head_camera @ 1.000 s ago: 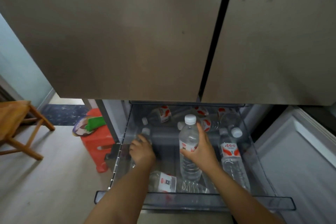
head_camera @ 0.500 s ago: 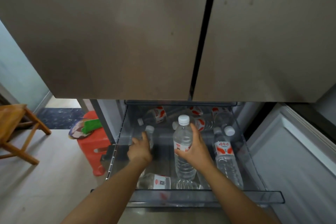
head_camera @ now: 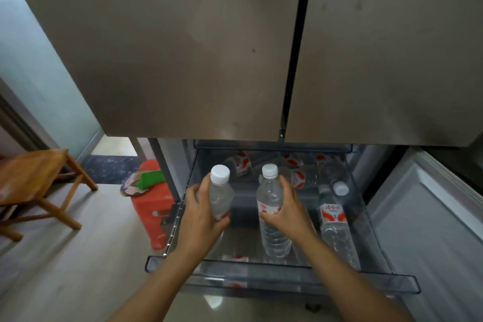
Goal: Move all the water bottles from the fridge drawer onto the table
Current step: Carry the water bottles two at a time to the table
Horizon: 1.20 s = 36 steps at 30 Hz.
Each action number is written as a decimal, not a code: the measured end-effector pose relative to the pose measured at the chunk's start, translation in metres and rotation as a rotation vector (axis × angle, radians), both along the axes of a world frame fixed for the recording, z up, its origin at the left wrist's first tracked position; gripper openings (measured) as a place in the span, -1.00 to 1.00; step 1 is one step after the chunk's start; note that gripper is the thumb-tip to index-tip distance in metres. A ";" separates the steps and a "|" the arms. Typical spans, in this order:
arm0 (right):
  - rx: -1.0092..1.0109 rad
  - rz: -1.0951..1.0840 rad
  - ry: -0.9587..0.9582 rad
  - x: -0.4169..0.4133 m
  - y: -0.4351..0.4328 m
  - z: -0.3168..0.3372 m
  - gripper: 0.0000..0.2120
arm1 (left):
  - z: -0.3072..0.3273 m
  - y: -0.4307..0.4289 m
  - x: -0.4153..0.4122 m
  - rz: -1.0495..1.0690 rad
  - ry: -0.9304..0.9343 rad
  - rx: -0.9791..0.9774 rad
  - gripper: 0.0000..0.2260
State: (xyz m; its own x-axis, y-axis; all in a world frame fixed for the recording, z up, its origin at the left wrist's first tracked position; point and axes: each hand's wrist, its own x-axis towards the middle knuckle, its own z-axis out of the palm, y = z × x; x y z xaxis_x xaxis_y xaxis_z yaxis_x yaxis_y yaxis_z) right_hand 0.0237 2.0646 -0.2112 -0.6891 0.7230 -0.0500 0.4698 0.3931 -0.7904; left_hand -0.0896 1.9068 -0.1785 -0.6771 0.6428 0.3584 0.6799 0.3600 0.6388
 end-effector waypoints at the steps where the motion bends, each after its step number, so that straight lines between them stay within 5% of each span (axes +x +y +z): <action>1: 0.007 0.013 -0.004 0.001 -0.001 0.002 -0.06 | 0.003 -0.003 0.003 0.030 -0.009 0.041 -0.14; 10: 0.076 0.103 0.017 0.007 -0.012 0.013 -0.11 | 0.011 -0.027 0.014 0.306 -0.192 0.378 -0.17; 24: 0.054 0.009 0.474 0.006 -0.034 0.039 -0.14 | 0.061 -0.068 0.013 0.461 -0.262 0.840 -0.12; 36: 0.115 0.411 0.553 -0.033 -0.049 0.109 -0.10 | 0.067 -0.091 0.010 0.625 -0.249 0.904 -0.21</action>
State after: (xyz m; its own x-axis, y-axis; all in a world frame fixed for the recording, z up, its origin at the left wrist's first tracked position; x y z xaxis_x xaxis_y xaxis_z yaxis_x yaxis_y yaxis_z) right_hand -0.0094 2.0160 -0.1022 -0.8101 0.3781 0.4480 -0.1942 0.5480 -0.8136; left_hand -0.0798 1.8156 -0.1117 -0.9070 -0.2613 0.3304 0.3594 -0.0710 0.9305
